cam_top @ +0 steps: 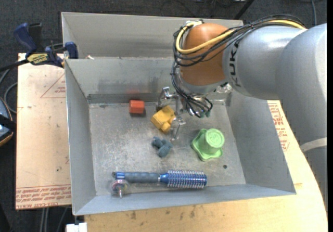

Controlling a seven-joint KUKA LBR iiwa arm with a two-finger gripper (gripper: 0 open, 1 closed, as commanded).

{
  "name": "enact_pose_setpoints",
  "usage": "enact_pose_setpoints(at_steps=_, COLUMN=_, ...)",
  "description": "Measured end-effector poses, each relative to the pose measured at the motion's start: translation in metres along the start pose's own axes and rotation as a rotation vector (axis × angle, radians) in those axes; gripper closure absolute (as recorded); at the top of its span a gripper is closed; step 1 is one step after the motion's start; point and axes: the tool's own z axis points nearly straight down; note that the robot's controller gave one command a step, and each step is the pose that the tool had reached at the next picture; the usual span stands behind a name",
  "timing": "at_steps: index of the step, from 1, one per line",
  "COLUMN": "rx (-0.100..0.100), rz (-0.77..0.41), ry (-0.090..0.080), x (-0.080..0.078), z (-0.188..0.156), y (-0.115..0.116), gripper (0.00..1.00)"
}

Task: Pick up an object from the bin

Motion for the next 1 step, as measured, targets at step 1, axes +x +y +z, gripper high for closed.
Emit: enact_pose_setpoints(at_steps=1, rx=-0.001, rz=0.000, ry=-0.002, x=-0.0007, z=-0.0007, y=0.0008, gripper=1.00)
